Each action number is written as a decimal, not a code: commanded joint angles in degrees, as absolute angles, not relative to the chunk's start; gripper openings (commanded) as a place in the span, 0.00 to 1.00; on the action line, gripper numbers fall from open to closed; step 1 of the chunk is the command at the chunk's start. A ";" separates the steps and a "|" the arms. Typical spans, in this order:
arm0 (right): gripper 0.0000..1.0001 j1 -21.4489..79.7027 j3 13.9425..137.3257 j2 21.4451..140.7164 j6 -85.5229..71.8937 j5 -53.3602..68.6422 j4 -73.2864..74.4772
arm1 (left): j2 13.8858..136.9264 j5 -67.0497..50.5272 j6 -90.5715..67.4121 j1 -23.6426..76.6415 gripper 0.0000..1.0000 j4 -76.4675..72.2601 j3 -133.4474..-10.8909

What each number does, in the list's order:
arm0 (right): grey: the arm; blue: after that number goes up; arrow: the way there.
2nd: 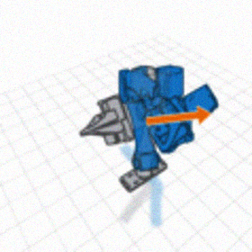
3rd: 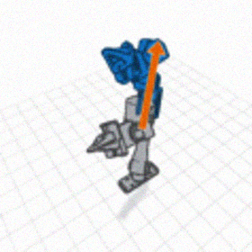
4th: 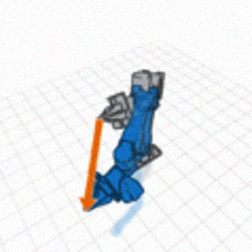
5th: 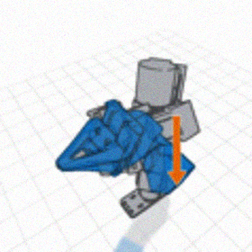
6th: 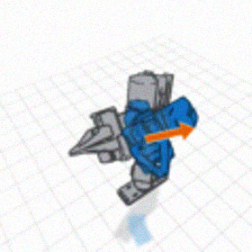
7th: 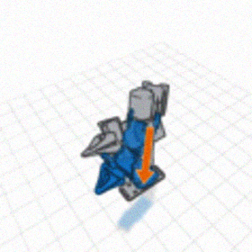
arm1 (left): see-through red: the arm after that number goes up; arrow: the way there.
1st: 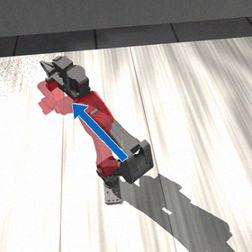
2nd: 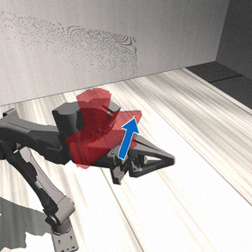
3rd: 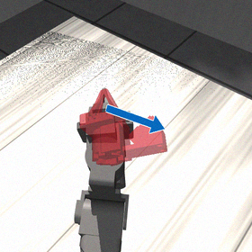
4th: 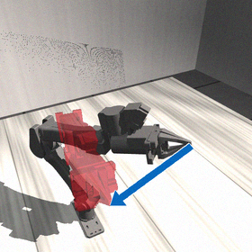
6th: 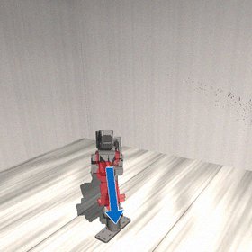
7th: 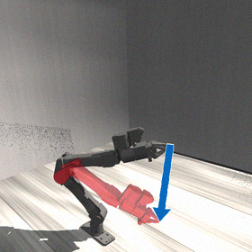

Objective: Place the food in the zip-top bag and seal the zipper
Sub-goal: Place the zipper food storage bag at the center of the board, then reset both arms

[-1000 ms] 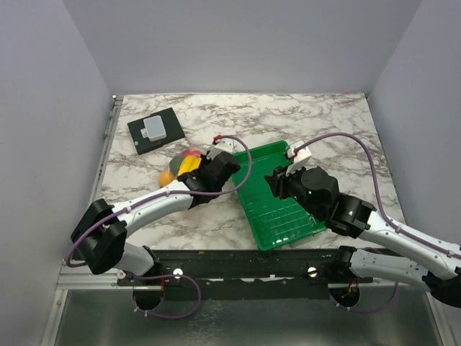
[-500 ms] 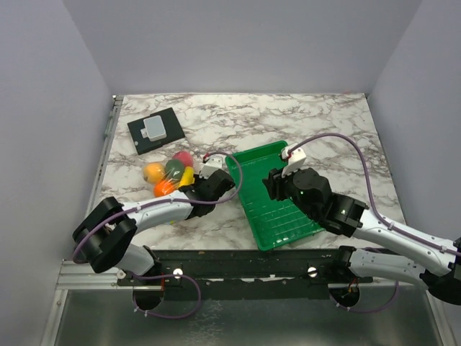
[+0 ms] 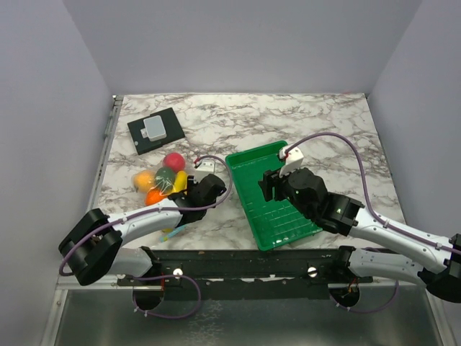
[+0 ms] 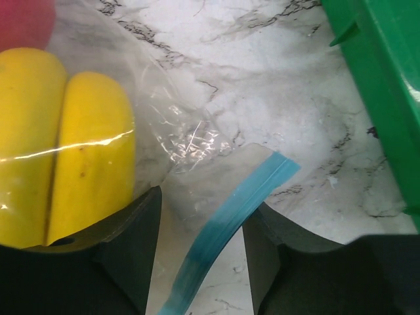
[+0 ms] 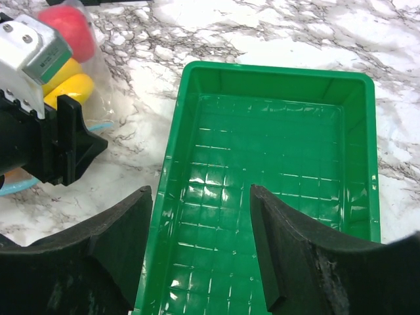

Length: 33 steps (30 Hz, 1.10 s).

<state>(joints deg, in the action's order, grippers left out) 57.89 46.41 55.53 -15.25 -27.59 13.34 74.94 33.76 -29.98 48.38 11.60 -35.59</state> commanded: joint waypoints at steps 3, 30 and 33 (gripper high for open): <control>0.69 57.57 46.17 55.78 -16.44 -28.29 13.58 | 71.71 26.11 -30.53 48.25 0.58 10.59 -36.81; 0.90 48.20 54.24 59.49 -14.06 -22.89 17.99 | 66.80 23.74 -21.59 46.39 0.99 26.93 -61.39; 0.91 42.56 53.87 58.47 -16.26 -15.50 17.49 | 66.91 19.49 -21.41 41.46 0.99 28.09 -63.08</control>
